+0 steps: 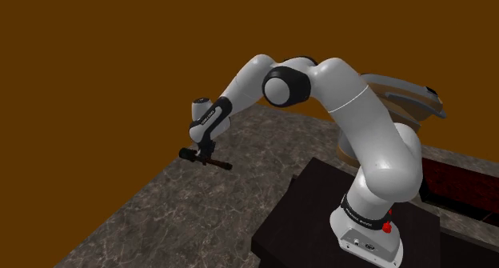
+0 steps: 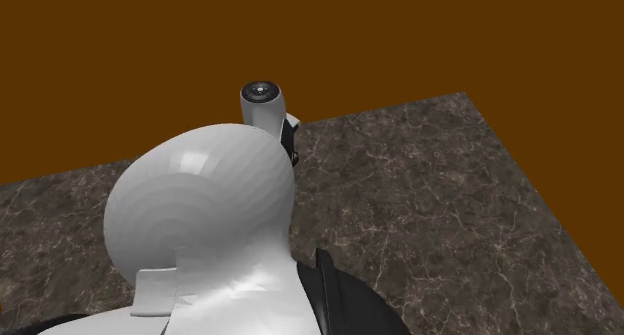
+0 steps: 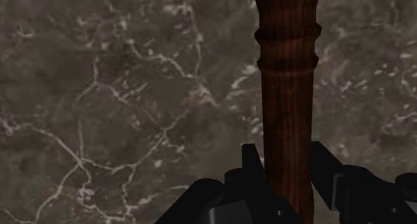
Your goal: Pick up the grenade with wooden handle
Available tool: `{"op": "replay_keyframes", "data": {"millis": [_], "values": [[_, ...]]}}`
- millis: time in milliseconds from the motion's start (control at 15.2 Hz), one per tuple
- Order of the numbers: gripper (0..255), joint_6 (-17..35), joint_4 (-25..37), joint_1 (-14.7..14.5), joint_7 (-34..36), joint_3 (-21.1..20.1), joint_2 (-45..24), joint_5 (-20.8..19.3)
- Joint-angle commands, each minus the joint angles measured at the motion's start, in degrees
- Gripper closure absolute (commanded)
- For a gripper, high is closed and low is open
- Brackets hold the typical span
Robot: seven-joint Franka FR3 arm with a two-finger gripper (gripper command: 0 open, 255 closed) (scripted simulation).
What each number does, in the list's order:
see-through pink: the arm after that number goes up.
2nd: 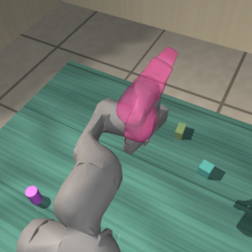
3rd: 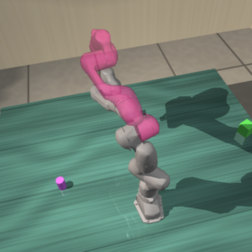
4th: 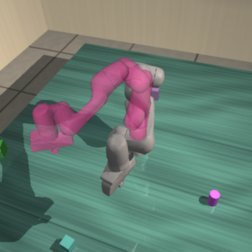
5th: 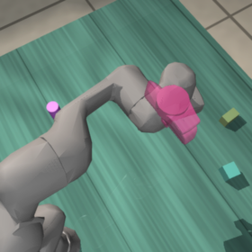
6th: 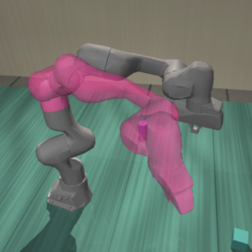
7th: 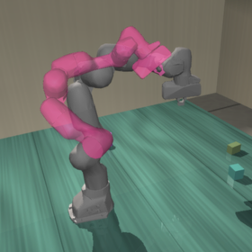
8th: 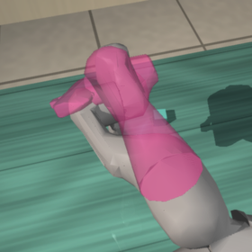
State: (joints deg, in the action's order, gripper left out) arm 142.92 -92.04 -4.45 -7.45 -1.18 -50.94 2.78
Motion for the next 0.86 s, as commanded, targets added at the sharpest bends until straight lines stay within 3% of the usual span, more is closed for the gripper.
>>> {"op": "replay_keyframes", "data": {"millis": [0, 792], "values": [[255, -0.8, -0.5, 0.0, 0.0, 0.0, 1.3, 0.0], [255, -4.9, -2.7, 0.0, 0.2, 0.1, 7.6, -0.1]]}}
